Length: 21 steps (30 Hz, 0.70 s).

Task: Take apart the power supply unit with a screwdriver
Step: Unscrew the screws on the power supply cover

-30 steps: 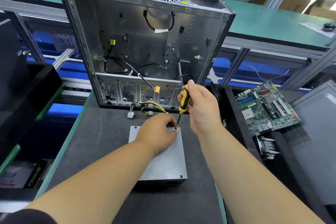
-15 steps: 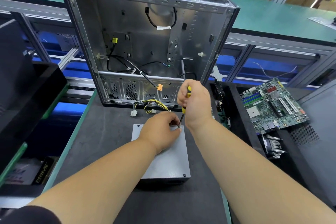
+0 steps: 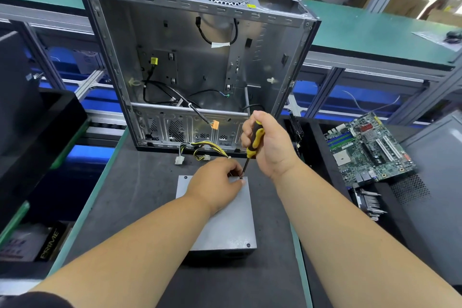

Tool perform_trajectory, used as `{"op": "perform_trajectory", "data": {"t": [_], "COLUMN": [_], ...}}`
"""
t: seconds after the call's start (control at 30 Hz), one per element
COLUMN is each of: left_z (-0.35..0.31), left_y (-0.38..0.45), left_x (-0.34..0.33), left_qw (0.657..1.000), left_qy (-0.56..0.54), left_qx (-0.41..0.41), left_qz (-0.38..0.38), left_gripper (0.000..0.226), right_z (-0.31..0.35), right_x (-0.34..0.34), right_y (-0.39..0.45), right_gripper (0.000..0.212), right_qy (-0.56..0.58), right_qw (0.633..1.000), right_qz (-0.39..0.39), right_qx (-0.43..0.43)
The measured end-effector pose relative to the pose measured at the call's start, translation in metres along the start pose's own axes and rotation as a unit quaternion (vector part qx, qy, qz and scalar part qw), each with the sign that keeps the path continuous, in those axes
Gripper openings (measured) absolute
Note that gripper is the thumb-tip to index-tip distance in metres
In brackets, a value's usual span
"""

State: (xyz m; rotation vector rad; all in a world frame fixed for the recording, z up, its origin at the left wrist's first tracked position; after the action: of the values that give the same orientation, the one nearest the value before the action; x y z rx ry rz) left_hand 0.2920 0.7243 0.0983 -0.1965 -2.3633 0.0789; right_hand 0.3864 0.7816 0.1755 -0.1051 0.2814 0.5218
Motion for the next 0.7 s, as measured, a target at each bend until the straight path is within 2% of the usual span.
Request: {"op": "perform_trajectory", "data": {"t": [0.1,0.17,0.2,0.23,0.3,0.33,0.37,0.47,0.53,0.6,0.7], "left_z": [-0.001,0.0,0.0,0.0,0.0,0.0,0.0,0.002,0.002,0.002,0.0], "left_y": [0.0,0.001,0.001,0.001,0.001,0.001,0.001,0.001,0.001,0.001,0.001], "left_x": [0.0,-0.001,-0.001,0.0,0.0,0.0,0.0,-0.001,-0.001,-0.001,-0.002], "left_qw": [1.0,1.0,1.0,1.0,1.0,1.0,1.0,1.0,1.0,1.0,1.0], "left_qy": [0.001,0.0,-0.001,-0.001,-0.005,-0.007,-0.008,-0.009,-0.014,-0.019,-0.014], "left_qx": [0.0,0.002,0.003,0.002,-0.001,-0.003,-0.003,-0.004,-0.007,-0.008,-0.013], "left_qz": [0.005,0.004,0.003,0.001,-0.002,-0.004,-0.005,-0.005,-0.008,-0.008,-0.002], "left_gripper": [0.013,0.015,0.016,0.016,0.016,0.015,0.013,0.012,0.016,0.02,0.014], "right_z": [0.002,0.02,0.031,0.042,0.059,0.062,0.063,0.063,0.066,0.062,0.056], "right_x": [0.016,0.018,0.015,0.01,-0.004,-0.011,-0.015,-0.023,-0.027,-0.032,-0.028], "right_y": [-0.011,-0.017,-0.018,-0.017,-0.014,-0.012,-0.011,-0.008,-0.008,-0.007,-0.008], "right_gripper": [0.03,0.035,0.037,0.037,0.035,0.033,0.036,0.041,0.034,0.037,0.041], "right_qy": [-0.064,-0.204,-0.296,-0.403,-0.624,-0.693,-0.722,-0.74,-0.777,-0.812,-0.803], "right_qw": [0.994,0.973,0.95,0.911,0.779,0.719,0.69,0.669,0.627,0.58,0.59], "right_qz": [-0.084,-0.1,-0.094,-0.083,-0.059,-0.049,-0.04,-0.015,-0.028,-0.025,-0.04], "right_qx": [-0.036,-0.03,-0.022,-0.012,-0.012,-0.022,-0.035,-0.061,-0.057,-0.062,-0.078]}}
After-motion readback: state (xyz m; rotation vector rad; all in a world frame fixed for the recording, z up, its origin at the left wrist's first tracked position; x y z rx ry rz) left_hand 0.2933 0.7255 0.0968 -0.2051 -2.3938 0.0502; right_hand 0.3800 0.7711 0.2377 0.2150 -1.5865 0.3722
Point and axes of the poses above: each hand's wrist, its own y-axis towards the middle knuckle, its own x-axis out of the back of the hand, z = x × y, the point moved 8 cm from there along y, towards the middle knuckle, and after that the axes turned 13 degrees about z, right-handed, at the moved point
